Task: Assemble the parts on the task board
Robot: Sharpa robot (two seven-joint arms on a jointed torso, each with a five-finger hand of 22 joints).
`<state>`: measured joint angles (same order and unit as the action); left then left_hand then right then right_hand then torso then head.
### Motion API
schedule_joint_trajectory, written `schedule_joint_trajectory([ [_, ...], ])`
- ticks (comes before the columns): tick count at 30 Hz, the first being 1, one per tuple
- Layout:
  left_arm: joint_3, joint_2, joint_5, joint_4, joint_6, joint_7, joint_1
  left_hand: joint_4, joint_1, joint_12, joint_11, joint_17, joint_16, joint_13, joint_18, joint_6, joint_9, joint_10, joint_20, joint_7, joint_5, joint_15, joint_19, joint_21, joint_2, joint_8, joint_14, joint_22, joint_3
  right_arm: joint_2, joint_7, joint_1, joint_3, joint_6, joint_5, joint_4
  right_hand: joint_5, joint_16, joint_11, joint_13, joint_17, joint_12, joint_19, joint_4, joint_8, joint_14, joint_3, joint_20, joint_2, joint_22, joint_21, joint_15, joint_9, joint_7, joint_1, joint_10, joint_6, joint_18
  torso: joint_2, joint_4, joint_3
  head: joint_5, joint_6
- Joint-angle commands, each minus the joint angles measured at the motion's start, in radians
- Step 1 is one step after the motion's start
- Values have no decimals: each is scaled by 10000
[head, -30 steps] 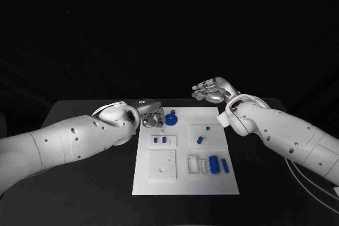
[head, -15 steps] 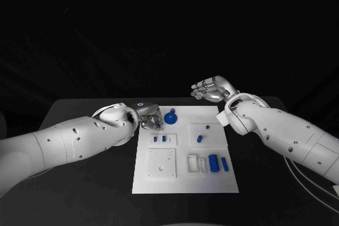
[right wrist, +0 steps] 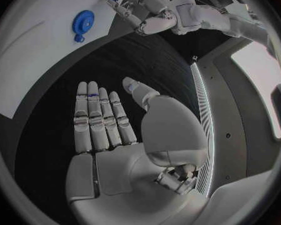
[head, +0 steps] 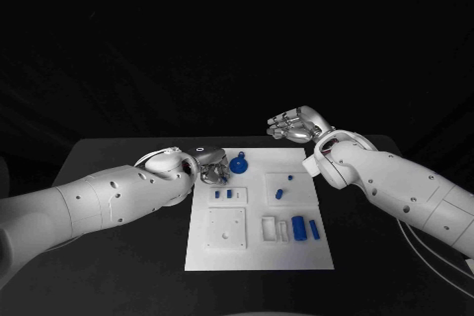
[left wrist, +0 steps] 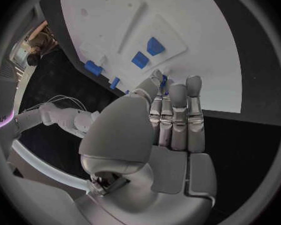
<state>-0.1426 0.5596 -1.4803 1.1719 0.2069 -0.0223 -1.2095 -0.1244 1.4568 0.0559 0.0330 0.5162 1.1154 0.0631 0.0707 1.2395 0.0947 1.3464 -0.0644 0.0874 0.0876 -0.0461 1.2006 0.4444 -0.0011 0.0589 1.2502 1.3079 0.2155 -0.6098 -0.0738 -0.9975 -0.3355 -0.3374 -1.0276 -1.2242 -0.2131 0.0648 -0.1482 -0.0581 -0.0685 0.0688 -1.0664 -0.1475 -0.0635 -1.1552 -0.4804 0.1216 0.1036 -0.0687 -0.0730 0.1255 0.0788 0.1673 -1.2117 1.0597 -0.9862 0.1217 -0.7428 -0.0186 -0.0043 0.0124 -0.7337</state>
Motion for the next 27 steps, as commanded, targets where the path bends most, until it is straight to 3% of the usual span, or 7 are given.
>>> schedule_joint_trajectory([
  [1, -1, -44, 65, -38, -95, 4, 11, 49, -5, 45, -105, -24, 37, 12, 152, -99, 7, 10, 15, 4, -19, 26, -70, 57, 88, 52, -71, 201, -45, -1, -74, 0, -5, 148, 1, -23, -68, -13, -11, -7, 10, -22, 36, 28, 1, 55, 27, 18, -34, 12, 19, 15, -11, -10, 51, -52, 87, -106, 4, 6, -1, -7, -11],
  [27, -25, -299, 66, -314, -219, 9, 75, 73, 25, 47, -90, -31, 54, 14, 150, -151, 1, -38, 22, 13, -23, 35, -83, 48, 95, 56, -94, 204, -64, -5, -101, 0, -5, 135, 2, -34, -105, -12, -6, -8, 10, -21, 31, 24, 3, 43, 54, 17, -48, 13, 19, 11, -12, -12, 90, -40, 78, -106, -9, 6, -2, -27, -20],
])
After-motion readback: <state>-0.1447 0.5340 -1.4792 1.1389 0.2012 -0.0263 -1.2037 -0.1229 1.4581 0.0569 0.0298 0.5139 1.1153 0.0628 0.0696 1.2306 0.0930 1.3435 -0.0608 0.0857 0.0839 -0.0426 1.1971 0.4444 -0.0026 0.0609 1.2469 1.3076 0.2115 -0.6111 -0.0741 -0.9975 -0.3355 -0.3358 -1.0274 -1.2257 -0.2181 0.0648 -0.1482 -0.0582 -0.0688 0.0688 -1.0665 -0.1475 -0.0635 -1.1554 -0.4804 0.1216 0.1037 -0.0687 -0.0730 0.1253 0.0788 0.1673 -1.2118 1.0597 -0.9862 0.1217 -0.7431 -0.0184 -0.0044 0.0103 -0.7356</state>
